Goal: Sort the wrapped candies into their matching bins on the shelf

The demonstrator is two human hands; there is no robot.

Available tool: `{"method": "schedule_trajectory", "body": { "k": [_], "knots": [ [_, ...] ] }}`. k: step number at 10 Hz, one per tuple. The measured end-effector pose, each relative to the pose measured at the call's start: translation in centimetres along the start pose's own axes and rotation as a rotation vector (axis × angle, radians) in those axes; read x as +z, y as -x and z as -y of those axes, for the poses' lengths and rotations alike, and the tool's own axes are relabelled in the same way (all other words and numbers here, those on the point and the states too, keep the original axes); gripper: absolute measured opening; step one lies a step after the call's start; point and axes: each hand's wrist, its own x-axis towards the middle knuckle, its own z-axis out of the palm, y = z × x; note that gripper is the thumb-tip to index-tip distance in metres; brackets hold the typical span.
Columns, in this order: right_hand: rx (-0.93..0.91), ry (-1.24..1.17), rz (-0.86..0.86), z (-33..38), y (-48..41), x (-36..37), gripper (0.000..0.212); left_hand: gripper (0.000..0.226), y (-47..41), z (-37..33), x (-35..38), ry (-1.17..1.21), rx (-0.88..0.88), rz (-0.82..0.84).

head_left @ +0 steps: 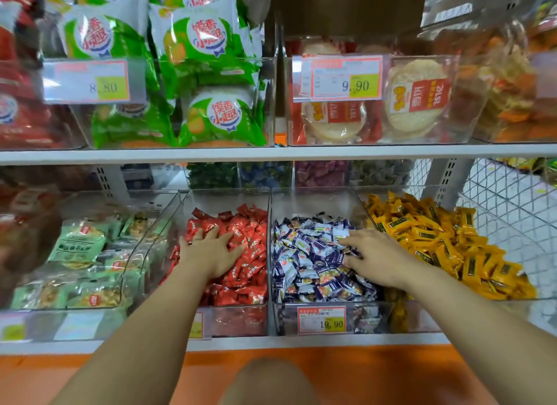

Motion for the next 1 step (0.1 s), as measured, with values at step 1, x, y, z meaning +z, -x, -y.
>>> {"method": "schedule_trajectory", "body": {
  "k": [1],
  "knots": [
    [-0.005,-0.031,0.004,0.07,0.12,-0.42,0.044,0.057,0.38,-0.64,-0.73,0.016,0.030,-0.123]
  ]
}}
